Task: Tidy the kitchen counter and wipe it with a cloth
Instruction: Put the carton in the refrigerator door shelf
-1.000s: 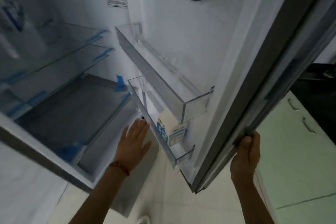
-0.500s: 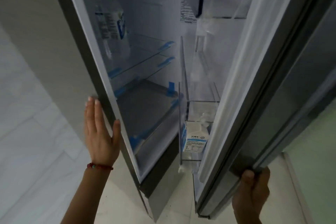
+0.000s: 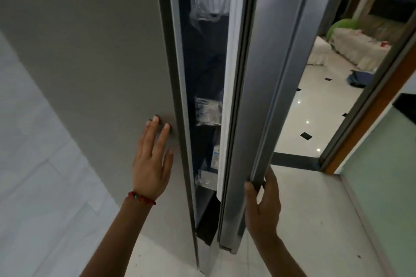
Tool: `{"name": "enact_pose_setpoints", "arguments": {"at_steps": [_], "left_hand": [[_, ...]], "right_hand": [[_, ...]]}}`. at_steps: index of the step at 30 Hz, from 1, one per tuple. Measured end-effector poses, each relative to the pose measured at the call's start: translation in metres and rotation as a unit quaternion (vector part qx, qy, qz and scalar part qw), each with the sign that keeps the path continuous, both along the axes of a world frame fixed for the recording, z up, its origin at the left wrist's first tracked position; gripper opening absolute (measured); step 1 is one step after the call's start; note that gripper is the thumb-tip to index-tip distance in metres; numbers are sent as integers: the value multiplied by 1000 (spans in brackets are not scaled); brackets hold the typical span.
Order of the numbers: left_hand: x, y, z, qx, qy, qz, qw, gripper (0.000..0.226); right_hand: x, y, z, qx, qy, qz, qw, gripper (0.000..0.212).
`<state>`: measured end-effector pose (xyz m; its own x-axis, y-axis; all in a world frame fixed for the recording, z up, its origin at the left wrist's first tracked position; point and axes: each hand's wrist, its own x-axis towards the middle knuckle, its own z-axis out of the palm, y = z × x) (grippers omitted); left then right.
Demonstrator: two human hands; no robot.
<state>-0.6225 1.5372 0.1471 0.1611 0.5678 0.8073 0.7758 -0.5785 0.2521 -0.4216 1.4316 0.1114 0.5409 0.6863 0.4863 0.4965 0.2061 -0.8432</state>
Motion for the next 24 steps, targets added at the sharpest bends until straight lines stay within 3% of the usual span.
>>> {"name": "enact_pose_setpoints", "arguments": {"at_steps": [5,10,18,21,24], "left_hand": [[-12,-1,0,-47,-9,-8,999,47],[-19,-1,3,-65,-6,-25,998,48],[-21,-10,4,-116,-20,-46,992,52],[-19,-24,2,-134,-32,-68,988,52],[-13,-47,-1,-128,-40,-92,987,53]], "right_hand": [[-45,22,3,-22,-40,75,996,58],[-73,33,2,-41,-33,49,997,65],[-46,22,-4,-75,-45,118,989,68],[-29,4,-21,-130,-83,91,984,63],[-13,-29,-35,-189,-88,46,977,76]]}}
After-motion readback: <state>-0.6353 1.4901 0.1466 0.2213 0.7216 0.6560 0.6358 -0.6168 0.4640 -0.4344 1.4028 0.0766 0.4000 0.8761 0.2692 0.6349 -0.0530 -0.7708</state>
